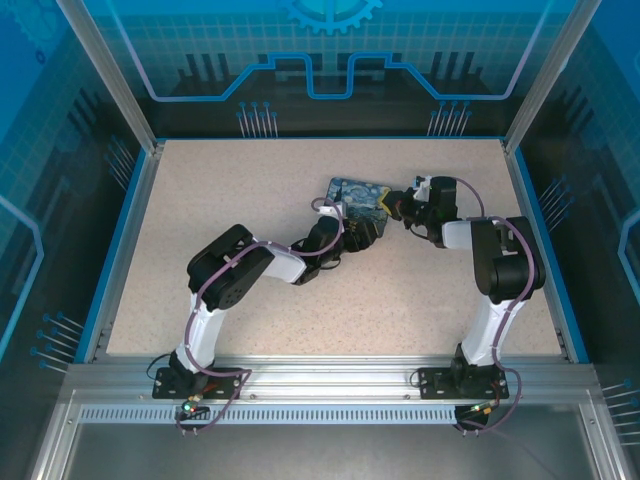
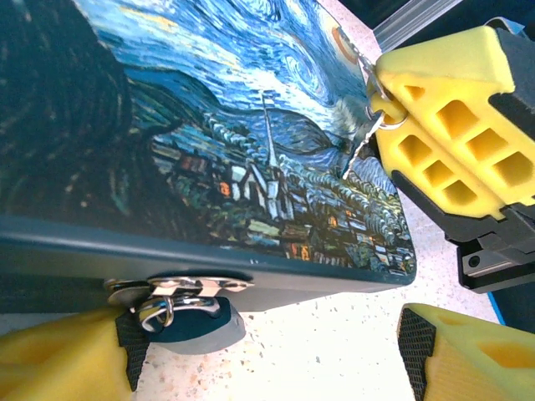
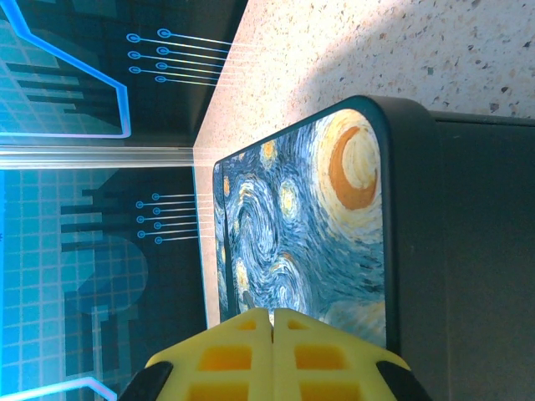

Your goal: Unlock a padlock with a key

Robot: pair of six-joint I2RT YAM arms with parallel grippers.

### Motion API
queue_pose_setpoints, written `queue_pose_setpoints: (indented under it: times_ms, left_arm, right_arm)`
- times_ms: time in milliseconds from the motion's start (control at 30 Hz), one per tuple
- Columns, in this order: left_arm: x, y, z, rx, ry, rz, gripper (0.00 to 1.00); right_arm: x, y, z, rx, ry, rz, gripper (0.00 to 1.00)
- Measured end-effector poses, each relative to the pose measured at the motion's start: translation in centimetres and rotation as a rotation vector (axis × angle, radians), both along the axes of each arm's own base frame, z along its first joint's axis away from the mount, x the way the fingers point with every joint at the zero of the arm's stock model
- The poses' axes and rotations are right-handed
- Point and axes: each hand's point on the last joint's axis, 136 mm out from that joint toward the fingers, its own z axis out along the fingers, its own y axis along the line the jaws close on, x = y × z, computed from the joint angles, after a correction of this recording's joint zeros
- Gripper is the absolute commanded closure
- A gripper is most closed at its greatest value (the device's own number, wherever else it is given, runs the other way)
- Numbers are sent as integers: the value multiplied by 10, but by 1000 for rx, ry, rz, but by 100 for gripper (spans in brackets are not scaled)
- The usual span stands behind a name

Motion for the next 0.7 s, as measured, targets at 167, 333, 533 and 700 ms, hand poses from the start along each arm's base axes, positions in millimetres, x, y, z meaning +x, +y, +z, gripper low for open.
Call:
queue_pose_setpoints:
  times_ms: [167, 333, 533, 700]
  left_arm:
    - [-2, -1, 1, -34, 14, -2, 22]
    - [-1, -1, 3, -75, 25, 13, 22]
    - [2, -2, 3, -163, 37, 40, 27]
    - [2, 0, 2, -210, 40, 63, 30]
  right_arm:
    - [0, 0, 0, 0, 0, 0, 100]
    - [0, 0, 0, 0, 0, -1, 100]
    - [1, 0, 0, 0, -2, -1, 100]
    - [1, 0, 0, 0, -2, -1, 100]
